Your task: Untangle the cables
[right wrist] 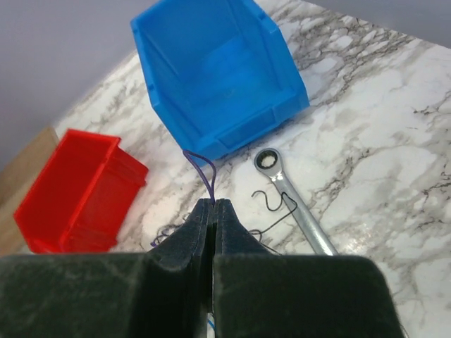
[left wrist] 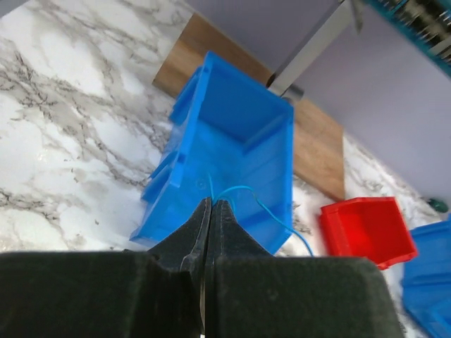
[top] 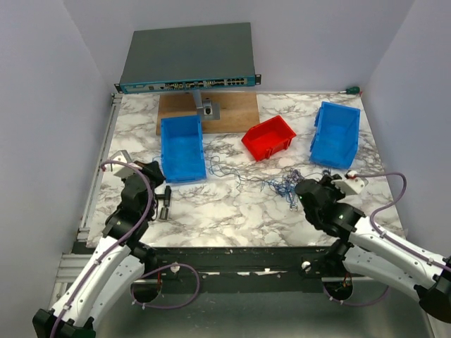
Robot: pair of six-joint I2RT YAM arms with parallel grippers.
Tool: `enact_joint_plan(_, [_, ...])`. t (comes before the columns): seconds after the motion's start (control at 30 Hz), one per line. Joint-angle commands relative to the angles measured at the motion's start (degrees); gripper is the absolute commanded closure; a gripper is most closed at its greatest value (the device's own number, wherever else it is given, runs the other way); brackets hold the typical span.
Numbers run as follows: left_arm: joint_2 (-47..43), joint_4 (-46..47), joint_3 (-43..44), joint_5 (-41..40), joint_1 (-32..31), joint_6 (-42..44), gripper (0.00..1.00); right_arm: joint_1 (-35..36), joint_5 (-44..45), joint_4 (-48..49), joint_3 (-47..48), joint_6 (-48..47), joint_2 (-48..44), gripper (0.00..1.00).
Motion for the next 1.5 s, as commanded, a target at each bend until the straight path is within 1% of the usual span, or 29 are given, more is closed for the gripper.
enact_joint_plan(0.0, [-3.39,-5.05,3.44,1.10,0.43,-1.33,1.00,-0.41,-11.96,6.79,0.05,-17.46,0.35,0.96])
enact_joint_plan(0.03, [-4.21,-2.90,3.44,5.52,0.43,0.17,1.00,-0.41,-17.66,10.94,-1.17,-23.95,-0.14,0.93])
enact_joint_plan(0.07, [-4.78,-1.40,3.60,10.78,0.43,0.64,1.00,-0.39,-23.89,14.89,-2.33,-27.40,-1.13,0.85])
enact_joint_plan(0.13, [-5.45,2.96,4.05,21.69,0.43,1.84,1.00,-0.39,-36.11,21.96,-5.58,-33.91,-3.65,0.56])
enact_joint_plan(0.17, [-5.24,4.73,4.50,26.40,0.43,2.57,1.00,-0.35,-40.82,24.73,-7.16,-36.23,-5.08,0.37])
enact_joint_plan(0.2, [-4.87,5.44,5.54,30.57,0.43,2.88,1.00,-0.39,-45.99,28.96,-8.70,-38.07,-6.15,0.26])
enact_joint_plan(0.23, [-4.00,4.67,7.03,32.98,0.43,2.90,1.00,-0.40,-49.91,31.93,-9.83,-39.84,-7.08,0.18])
enact_joint_plan(0.3, [-1.89,2.63,10.66,38.37,0.39,3.72,1.00,-0.40,-58.05,36.33,-10.45,-42.22,-7.03,0.11])
enact_joint_plan(0.37, [-0.32,1.01,13.14,40.95,0.41,4.19,1.00,-0.39,-66.74,39.91,-9.28,-45.19,-4.28,0.09])
enact_joint_plan(0.47, [0.84,0.85,14.77,43.88,0.34,4.52,1.00,-0.29,-81.61,44.06,-5.66,-49.38,4.15,0.09])
enact_joint_plan(0.53, [0.97,0.34,16.01,44.15,0.34,4.49,1.00,-0.10,-85.01,47.53,-3.79,-50.08,9.61,0.09])
enact_joint_plan(0.63, [0.75,-0.15,17.69,44.09,0.33,4.49,1.00,0.53,-86.65,52.68,-1.81,-51.24,17.04,0.09])
enact_joint_plan(0.7, [0.85,-0.91,19.03,44.10,0.21,4.50,1.00,1.11,-87.95,56.13,-0.82,-52.04,21.04,0.09])
enact_joint_plan(0.77, [1.01,-1.93,20.19,44.14,0.23,4.49,1.00,1.99,-91.46,60.93,-0.86,-54.09,24.06,0.09])
enact_joint_plan(0.87, [1.32,-3.09,21.82,44.49,0.25,4.14,1.00,4.07,-91.99,64.70,-0.49,-58.19,28.31,0.09])
enact_joint_plan(0.97, [1.84,-3.18,22.51,44.93,0.26,4.05,1.00,5.51,-89.06,66.32,0.86,-61.16,32.74,0.09])
enact_joint_plan(1.1, [2.92,-1.52,22.40,45.98,0.26,3.11,1.00,6.32,-83.16,67.89,3.99,-62.16,39.75,0.08])
enact_joint_plan(1.13, [3.29,-1.16,22.44,46.23,0.26,2.83,1.00,6.66,-80.68,68.00,4.90,-62.15,41.26,0.06])
enact_joint_plan(1.17, [3.69,-0.80,22.64,46.52,0.24,2.73,1.00,6.69,-78.09,68.16,5.37,-61.81,42.68,0.06])
enact_joint_plan(1.2, [4.01,-0.73,22.90,46.73,0.25,2.73,1.00,6.72,-76.88,68.94,5.30,-61.78,43.48,0.07])
enact_joint_plan(1.23, [4.40,-1.01,23.48,46.73,0.25,2.93,1.00,6.72,-73.44,70.54,4.55,-60.83,44.07,0.12])
enact_joint_plan(1.27, [4.59,-1.55,24.13,46.68,0.26,3.50,1.00,6.77,-70.34,72.41,3.57,-59.73,44.46,0.29])
enact_joint_plan(1.33, [5.30,-4.06,26.36,45.59,0.26,5.56,1.00,6.73,-67.11,75.89,1.21,-58.14,44.74,0.63])
enact_joint_plan(1.37, [5.72,-5.67,27.94,44.44,0.26,6.99,1.00,6.76,-66.06,77.26,0.20,-57.35,44.74,0.77])
enact_joint_plan(1.43, [6.36,-9.66,30.91,39.69,0.26,9.23,1.00,6.74,-63.97,77.70,-1.37,-55.75,44.59,0.95])
enact_joint_plan(1.47, [6.62,-11.80,32.42,36.10,0.26,10.28,1.00,6.69,-62.33,77.36,-1.75,-55.03,44.28,0.98])
